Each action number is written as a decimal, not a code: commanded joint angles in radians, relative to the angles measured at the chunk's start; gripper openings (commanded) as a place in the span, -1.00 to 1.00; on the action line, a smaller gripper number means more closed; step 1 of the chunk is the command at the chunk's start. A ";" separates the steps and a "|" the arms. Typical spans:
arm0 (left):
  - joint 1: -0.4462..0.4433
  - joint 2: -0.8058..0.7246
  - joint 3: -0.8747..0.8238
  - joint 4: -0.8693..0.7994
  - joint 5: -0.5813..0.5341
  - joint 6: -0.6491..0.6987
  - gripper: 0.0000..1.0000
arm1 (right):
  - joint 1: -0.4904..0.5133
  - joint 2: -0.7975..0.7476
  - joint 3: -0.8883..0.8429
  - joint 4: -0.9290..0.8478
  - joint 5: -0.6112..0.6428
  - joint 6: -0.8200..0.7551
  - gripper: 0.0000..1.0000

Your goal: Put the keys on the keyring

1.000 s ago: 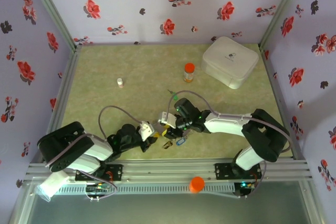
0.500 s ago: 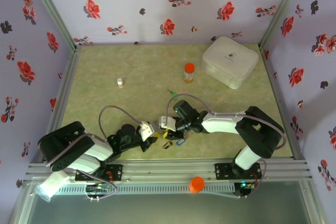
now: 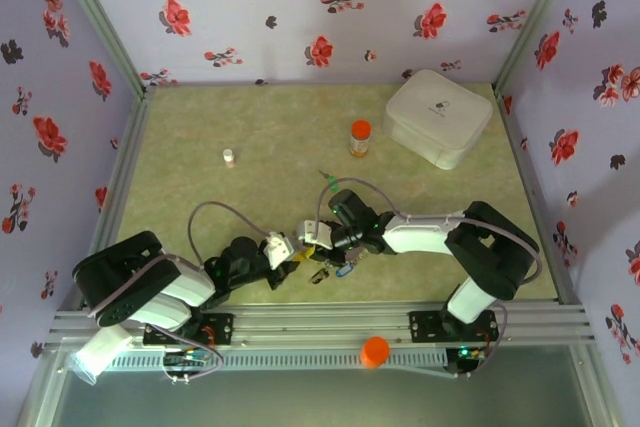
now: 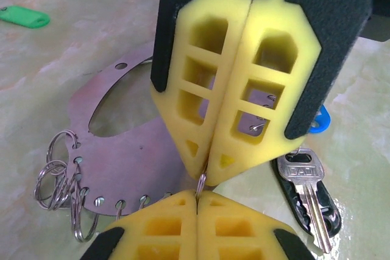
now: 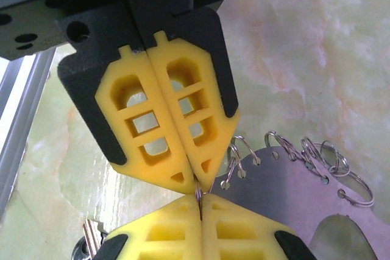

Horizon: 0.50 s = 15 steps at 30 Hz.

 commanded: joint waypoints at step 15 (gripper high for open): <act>-0.007 -0.367 -0.009 -0.285 -0.012 -0.001 -0.39 | -0.001 -0.118 0.025 -0.093 0.010 -0.047 -1.00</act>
